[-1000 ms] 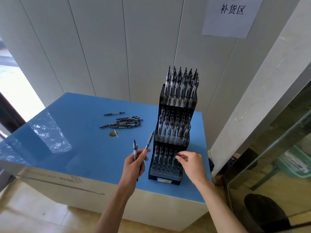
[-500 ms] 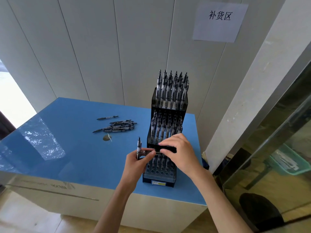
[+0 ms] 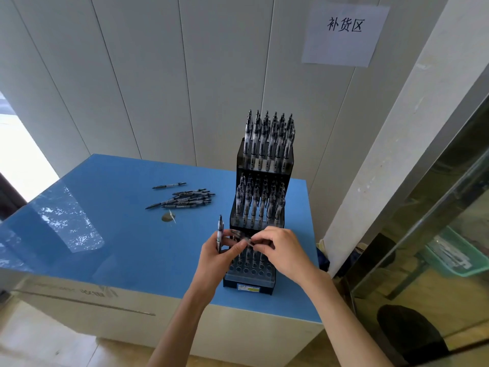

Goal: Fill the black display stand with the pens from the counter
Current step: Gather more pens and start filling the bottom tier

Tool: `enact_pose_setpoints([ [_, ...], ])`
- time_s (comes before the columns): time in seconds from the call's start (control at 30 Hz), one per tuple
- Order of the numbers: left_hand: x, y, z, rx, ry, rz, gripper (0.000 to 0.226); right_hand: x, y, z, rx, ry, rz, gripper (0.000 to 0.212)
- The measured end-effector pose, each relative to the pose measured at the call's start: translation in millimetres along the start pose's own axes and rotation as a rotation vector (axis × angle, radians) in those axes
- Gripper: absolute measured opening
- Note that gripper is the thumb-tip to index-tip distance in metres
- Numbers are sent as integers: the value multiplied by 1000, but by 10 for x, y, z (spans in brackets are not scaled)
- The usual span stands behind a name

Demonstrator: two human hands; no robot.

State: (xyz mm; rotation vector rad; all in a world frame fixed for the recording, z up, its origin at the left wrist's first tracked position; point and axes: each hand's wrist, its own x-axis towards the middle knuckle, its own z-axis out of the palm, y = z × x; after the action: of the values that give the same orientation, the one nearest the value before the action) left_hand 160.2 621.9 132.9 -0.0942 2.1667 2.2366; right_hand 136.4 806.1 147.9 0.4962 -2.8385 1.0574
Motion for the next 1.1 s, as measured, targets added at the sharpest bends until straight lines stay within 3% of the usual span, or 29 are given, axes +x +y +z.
enact_pose_setpoints([
  [0.13, 36, -134, -134, -43, -2, -103, 22, -45, 177, -37, 132, 86, 124, 12],
  [0.37, 6, -259, -262, 50, 30, -16, 24, -90, 509, 44, 189, 222, 281, 8],
  [0.77, 19, -304, -281, 19, 100, -8, 25, -170, 692, 287, 155, 191, 303, 7],
  [0.97, 11, -342, -263, 23, 110, -18, 23, -206, 751, 416, 76, 122, 307, 19],
  [1.1, 23, -389, -279, 19, 119, -37, 20, -224, 784, 482, 51, 154, 305, 7],
])
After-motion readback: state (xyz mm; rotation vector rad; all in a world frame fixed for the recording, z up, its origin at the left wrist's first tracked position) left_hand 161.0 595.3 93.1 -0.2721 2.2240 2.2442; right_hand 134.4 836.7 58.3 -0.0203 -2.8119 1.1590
